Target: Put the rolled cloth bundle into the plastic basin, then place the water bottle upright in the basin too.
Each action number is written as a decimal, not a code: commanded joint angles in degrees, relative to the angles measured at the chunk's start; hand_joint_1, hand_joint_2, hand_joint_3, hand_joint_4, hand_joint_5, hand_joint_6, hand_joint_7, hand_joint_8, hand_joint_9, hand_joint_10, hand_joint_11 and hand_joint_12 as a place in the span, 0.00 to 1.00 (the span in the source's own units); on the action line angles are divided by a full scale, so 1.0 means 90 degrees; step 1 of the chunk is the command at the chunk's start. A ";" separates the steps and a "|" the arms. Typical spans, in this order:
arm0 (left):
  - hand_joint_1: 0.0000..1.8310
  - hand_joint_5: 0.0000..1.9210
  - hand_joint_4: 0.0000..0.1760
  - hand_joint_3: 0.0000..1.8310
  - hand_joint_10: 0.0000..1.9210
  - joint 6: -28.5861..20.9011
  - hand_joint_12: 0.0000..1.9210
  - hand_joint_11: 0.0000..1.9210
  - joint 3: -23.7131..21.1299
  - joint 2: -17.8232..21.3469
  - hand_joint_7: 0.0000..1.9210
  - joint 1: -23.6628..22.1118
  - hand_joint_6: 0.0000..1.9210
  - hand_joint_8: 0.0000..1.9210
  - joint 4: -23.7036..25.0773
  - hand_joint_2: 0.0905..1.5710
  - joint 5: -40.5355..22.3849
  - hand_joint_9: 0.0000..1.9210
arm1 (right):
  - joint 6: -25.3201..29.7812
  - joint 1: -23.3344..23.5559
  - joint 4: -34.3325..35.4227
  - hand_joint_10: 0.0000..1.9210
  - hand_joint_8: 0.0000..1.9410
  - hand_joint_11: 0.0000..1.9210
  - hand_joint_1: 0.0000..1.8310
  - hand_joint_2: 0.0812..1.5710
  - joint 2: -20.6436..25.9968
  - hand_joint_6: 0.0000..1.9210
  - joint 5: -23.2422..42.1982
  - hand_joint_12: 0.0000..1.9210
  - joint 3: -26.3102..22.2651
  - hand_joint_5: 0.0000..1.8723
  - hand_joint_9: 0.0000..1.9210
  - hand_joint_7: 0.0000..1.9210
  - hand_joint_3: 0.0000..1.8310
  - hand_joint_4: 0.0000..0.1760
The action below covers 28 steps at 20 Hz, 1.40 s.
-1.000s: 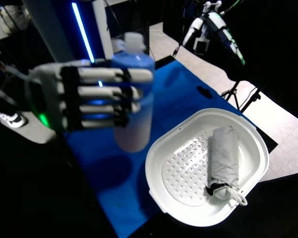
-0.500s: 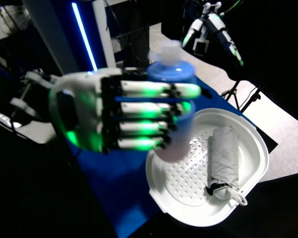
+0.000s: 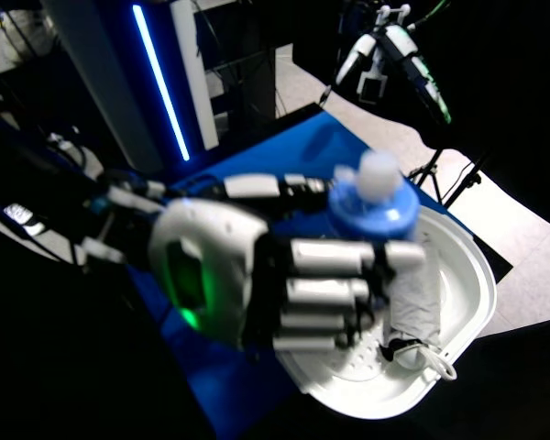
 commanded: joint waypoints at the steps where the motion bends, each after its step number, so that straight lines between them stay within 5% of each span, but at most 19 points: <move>1: 0.29 0.00 1.00 0.00 0.00 -0.0076 0.00 0.00 0.0042 -0.0020 0.00 -0.0026 0.00 0.00 0.0042 0.48 -0.0778 0.00 | 0.0126 0.0070 0.0002 0.77 0.72 0.43 0.63 0.79 -0.0024 0.75 0.0847 0.85 0.0030 0.34 0.40 0.41 0.00 0.00; 5: 0.29 0.00 1.00 0.00 0.00 -0.0082 0.00 0.00 0.0043 -0.0033 0.00 -0.0026 0.00 0.00 0.0050 0.47 -0.0781 0.00 | 0.0127 -0.0007 0.0052 0.98 0.81 0.45 0.63 0.80 -0.0110 0.75 0.0666 1.00 0.0093 0.35 0.40 0.38 0.00 0.00; 12: 0.29 0.00 1.00 0.00 0.00 -0.0111 0.00 0.00 0.0034 -0.0062 0.00 -0.0026 0.00 0.00 0.0050 0.49 -0.0784 0.00 | 0.0153 -0.0294 0.0222 0.94 0.81 0.47 0.62 0.81 -0.0230 0.75 0.0527 1.00 0.0117 0.33 0.43 0.39 0.00 0.00; 16: 0.29 0.00 1.00 0.00 0.00 -0.0125 0.00 0.00 0.0034 -0.0068 0.00 -0.0026 0.00 0.00 0.0062 0.50 -0.0792 0.00 | 0.0221 -0.0448 0.0302 0.89 0.77 0.39 0.63 0.80 -0.0303 0.75 0.0490 0.99 0.0119 0.33 0.40 0.41 0.00 0.00; 19: 0.28 0.00 1.00 0.01 0.00 -0.0129 0.00 0.00 0.0032 -0.0070 0.00 -0.0026 0.00 0.00 0.0062 0.51 -0.0792 0.00 | 0.0233 -0.0462 0.0302 0.79 0.65 0.48 0.56 0.78 -0.0295 0.70 0.0484 0.91 0.0119 0.40 0.49 0.43 0.00 0.00; 20: 0.29 0.00 1.00 0.00 0.00 -0.0129 0.00 0.00 0.0032 -0.0072 0.00 -0.0025 0.00 0.00 0.0062 0.51 -0.0789 0.00 | 0.0233 -0.0462 0.0300 0.80 0.62 0.44 0.54 0.77 -0.0285 0.70 0.0484 0.93 0.0117 0.40 0.46 0.42 0.00 0.12; 21: 0.29 0.00 1.00 0.00 0.00 -0.0129 0.00 0.00 0.0031 -0.0075 0.00 -0.0025 0.00 0.00 0.0062 0.51 -0.0788 0.00 | 0.0233 -0.0461 0.0296 0.79 0.60 0.42 0.52 0.78 -0.0275 0.70 0.0484 0.92 0.0116 0.39 0.44 0.40 0.00 0.45; 22: 0.29 0.00 1.00 0.00 0.00 -0.0129 0.00 0.00 0.0031 -0.0078 0.00 -0.0025 0.00 0.00 0.0061 0.51 -0.0782 0.00 | 0.0233 -0.0461 0.0283 0.72 0.50 0.34 0.46 0.71 -0.0266 0.18 0.0484 0.87 0.0115 0.33 0.38 0.37 0.00 0.00; 23: 0.29 0.00 1.00 0.00 0.00 -0.0129 0.00 0.00 0.0031 -0.0080 0.00 -0.0025 0.00 0.00 0.0061 0.50 -0.0778 0.00 | 0.0235 -0.0461 0.0272 0.56 0.37 0.21 0.42 0.70 -0.0263 0.04 0.0484 0.77 0.0114 0.32 0.34 0.38 0.00 0.00; 25: 0.29 0.00 1.00 0.00 0.00 -0.0129 0.00 0.00 0.0031 -0.0093 0.00 -0.0025 0.00 0.00 0.0060 0.50 -0.0769 0.00 | 0.0244 -0.0461 0.0213 0.30 0.15 0.11 0.39 0.67 -0.0256 0.00 0.0485 0.65 0.0102 0.25 0.32 0.37 0.00 0.00; 26: 0.29 0.00 1.00 0.00 0.00 -0.0129 0.00 0.00 0.0031 -0.0098 0.00 -0.0025 0.00 0.00 0.0059 0.51 -0.0764 0.00 | 0.0256 -0.0461 0.0182 0.07 0.02 0.04 0.35 0.65 -0.0252 0.00 0.0485 0.53 0.0092 0.17 0.29 0.30 0.00 0.13; 27: 0.29 0.00 1.00 0.00 0.00 -0.0129 0.00 0.00 0.0031 -0.0100 0.00 -0.0025 0.00 0.00 0.0060 0.51 -0.0763 0.00 | 0.0258 -0.0461 0.0162 0.00 0.00 0.00 0.33 0.61 -0.0250 0.00 0.0485 0.33 0.0087 0.08 0.17 0.18 0.00 0.39; 28: 0.28 0.00 1.00 0.00 0.00 -0.0129 0.00 0.00 0.0031 -0.0100 0.00 -0.0025 0.00 0.00 0.0060 0.51 -0.0763 0.00 | 0.0259 -0.0461 0.0135 0.00 0.00 0.00 0.33 0.59 -0.0243 0.00 0.0485 0.12 0.0081 0.03 0.08 0.10 0.00 0.55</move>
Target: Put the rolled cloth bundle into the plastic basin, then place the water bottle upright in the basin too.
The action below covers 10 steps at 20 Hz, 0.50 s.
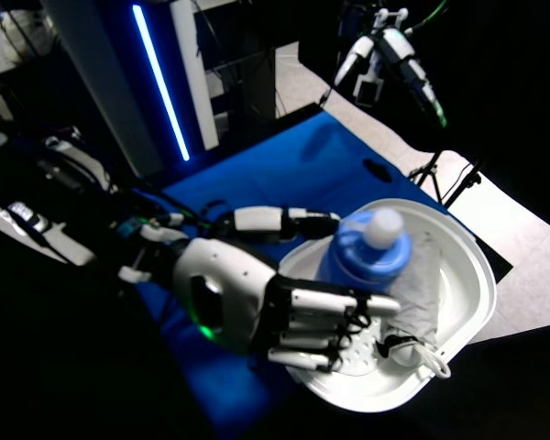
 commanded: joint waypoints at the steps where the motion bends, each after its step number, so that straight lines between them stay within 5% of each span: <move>1: 0.28 0.00 1.00 0.00 0.00 -0.0059 0.00 0.00 0.0032 0.0002 0.00 -0.0025 0.00 0.00 0.0006 0.50 -0.0806 0.00 | 0.0086 0.0063 -0.0055 0.00 0.00 0.00 0.33 0.58 0.0020 0.00 0.0786 0.05 -0.0004 0.01 0.05 0.07 0.00 0.67; 2: 0.28 0.00 1.00 0.00 0.00 -0.0059 0.00 0.00 0.0032 0.0002 0.00 -0.0025 0.00 0.00 0.0006 0.51 -0.0806 0.00 | 0.0086 0.0063 -0.0079 0.00 0.00 0.02 0.34 0.57 0.0043 0.00 0.0787 0.04 -0.0019 0.00 0.01 0.02 0.00 0.83; 3: 0.28 0.00 1.00 0.00 0.00 -0.0059 0.00 0.00 0.0030 0.0001 0.00 -0.0025 0.00 0.00 0.0006 0.51 -0.0804 0.00 | 0.0086 0.0063 -0.0088 0.00 0.00 0.01 0.35 0.57 0.0066 0.00 0.0787 0.04 -0.0037 0.00 0.00 0.00 0.00 0.88; 10: 0.29 0.00 1.00 0.00 0.00 -0.0059 0.00 0.00 0.0049 0.0020 0.00 -0.0024 0.00 0.00 -0.0034 0.50 -0.0825 0.00 | 0.0083 -0.0042 -0.0574 0.00 0.00 0.00 0.37 0.58 0.0598 0.00 0.0885 0.01 -0.0511 0.00 0.00 0.00 0.00 1.00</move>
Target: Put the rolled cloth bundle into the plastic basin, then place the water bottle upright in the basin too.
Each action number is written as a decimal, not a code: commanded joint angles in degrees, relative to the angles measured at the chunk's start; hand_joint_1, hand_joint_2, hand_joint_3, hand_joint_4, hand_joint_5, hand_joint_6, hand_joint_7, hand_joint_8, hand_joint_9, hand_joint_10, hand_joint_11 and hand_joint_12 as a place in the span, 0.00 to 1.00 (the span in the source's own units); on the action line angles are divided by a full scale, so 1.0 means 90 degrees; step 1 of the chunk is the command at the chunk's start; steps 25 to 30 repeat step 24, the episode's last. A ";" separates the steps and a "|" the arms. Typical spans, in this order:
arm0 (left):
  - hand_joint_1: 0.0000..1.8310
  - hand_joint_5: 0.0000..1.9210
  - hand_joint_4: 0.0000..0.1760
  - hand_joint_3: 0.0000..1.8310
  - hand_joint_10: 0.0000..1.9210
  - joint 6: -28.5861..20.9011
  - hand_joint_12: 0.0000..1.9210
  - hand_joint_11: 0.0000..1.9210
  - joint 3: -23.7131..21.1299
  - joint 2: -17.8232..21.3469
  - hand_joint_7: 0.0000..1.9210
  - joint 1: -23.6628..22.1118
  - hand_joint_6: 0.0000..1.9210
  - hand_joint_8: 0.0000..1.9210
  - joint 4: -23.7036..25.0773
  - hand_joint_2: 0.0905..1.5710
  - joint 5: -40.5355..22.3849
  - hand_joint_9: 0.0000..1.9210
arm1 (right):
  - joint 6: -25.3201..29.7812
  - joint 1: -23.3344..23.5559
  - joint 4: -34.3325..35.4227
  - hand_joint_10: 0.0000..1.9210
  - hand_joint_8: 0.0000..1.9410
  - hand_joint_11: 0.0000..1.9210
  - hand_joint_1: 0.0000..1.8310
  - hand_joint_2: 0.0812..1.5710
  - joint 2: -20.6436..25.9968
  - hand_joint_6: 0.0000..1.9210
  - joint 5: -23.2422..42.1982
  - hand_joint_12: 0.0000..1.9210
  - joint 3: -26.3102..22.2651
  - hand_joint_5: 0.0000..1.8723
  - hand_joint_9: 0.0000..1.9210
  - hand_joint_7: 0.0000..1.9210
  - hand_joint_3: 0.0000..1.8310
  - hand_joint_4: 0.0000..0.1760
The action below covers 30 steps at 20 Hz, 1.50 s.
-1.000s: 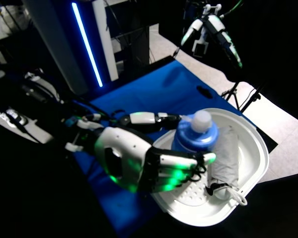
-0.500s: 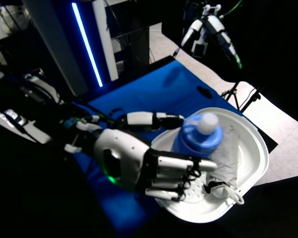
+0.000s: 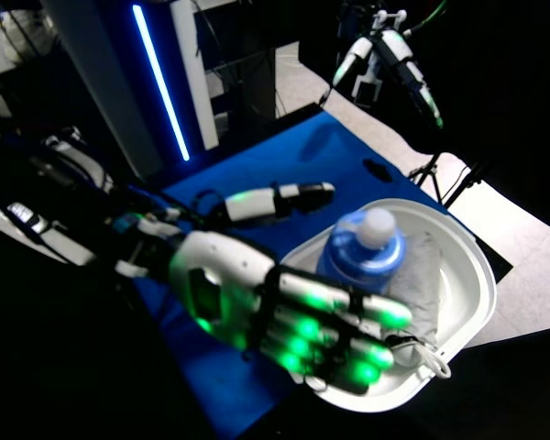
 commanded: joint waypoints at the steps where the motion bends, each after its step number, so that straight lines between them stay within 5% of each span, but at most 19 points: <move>1: 0.29 0.00 1.00 0.00 0.00 -0.0060 0.00 0.00 0.0078 0.0038 0.00 -0.0025 0.00 0.00 0.0015 0.49 -0.0790 0.00 | 0.0073 -0.0010 0.0021 0.00 0.00 0.00 0.38 0.59 0.0176 0.00 0.0983 0.00 -0.0093 0.00 0.00 0.00 0.00 1.00; 7: 0.30 0.00 1.00 0.00 0.00 -0.0054 0.00 0.00 0.0083 0.0272 0.00 -0.0027 0.00 0.00 -0.0107 0.50 -0.1076 0.00 | -0.1118 -0.0538 -0.0172 0.00 0.00 0.00 0.41 0.55 0.1791 0.00 0.1941 0.00 -0.1651 0.00 0.00 0.00 0.00 1.00; 11: 0.31 0.00 1.00 0.00 0.00 -0.0008 0.00 0.00 -0.0032 0.0422 0.00 0.0019 0.00 0.00 -0.0223 0.51 -0.1425 0.00 | -0.1197 -0.1825 0.0110 0.00 0.00 0.00 0.43 0.52 0.2792 0.00 0.3161 0.00 -0.2736 0.00 0.00 0.00 0.00 0.99; 12: 0.31 0.00 1.00 0.00 0.00 0.0013 0.00 0.00 -0.0066 0.0424 0.00 0.0059 0.00 0.00 -0.0232 0.51 -0.1425 0.00 | -0.1197 -0.2219 0.0341 0.00 0.00 0.00 0.43 0.53 0.2879 0.00 0.3564 0.00 -0.2944 0.00 0.00 0.00 0.00 1.00; 15: 0.33 0.00 1.00 0.00 0.00 0.0014 0.00 0.00 -0.0123 0.0412 0.00 0.0158 0.00 0.00 -0.0270 0.50 -0.1426 0.00 | -0.1197 -0.2802 0.0612 0.00 0.00 0.00 0.39 0.53 0.2939 0.00 0.4101 0.00 -0.3240 0.00 0.00 0.00 0.00 0.79; 16: 0.33 0.00 1.00 0.00 0.00 0.0014 0.00 0.00 -0.0144 0.0411 0.00 0.0198 0.00 0.00 -0.0285 0.50 -0.1426 0.00 | -0.1197 -0.3099 0.0720 0.00 0.00 0.00 0.39 0.53 0.2946 0.00 0.4310 0.00 -0.3395 0.00 0.00 0.01 0.00 0.85; 19: 0.32 0.00 1.00 0.00 0.00 0.0023 0.00 0.00 -0.0188 0.0449 0.00 0.0222 0.00 0.00 -0.0243 0.51 -0.1427 0.00 | -0.1191 -0.3999 0.1222 0.00 0.00 0.00 0.40 0.56 0.2937 0.00 0.4956 0.00 -0.3763 0.00 0.00 0.00 0.01 0.80; 21: 0.29 0.00 1.00 0.00 0.00 0.0063 0.00 0.00 -0.0255 0.0502 0.00 0.0222 0.00 0.00 -0.0209 0.49 -0.1428 0.00 | -0.1186 -0.4424 0.1439 0.00 0.00 0.00 0.38 0.56 0.2960 0.00 0.5308 0.00 -0.3987 0.00 0.00 0.00 0.00 0.94; 30: 0.27 0.00 1.00 0.00 0.00 0.0084 0.00 0.00 -0.0285 0.0510 0.00 0.0242 0.00 0.00 -0.0200 0.50 -0.1428 0.00 | -0.1180 -0.4616 0.1497 0.00 0.00 0.00 0.38 0.57 0.2948 0.00 0.5399 0.00 -0.4109 0.00 0.00 0.00 0.00 0.97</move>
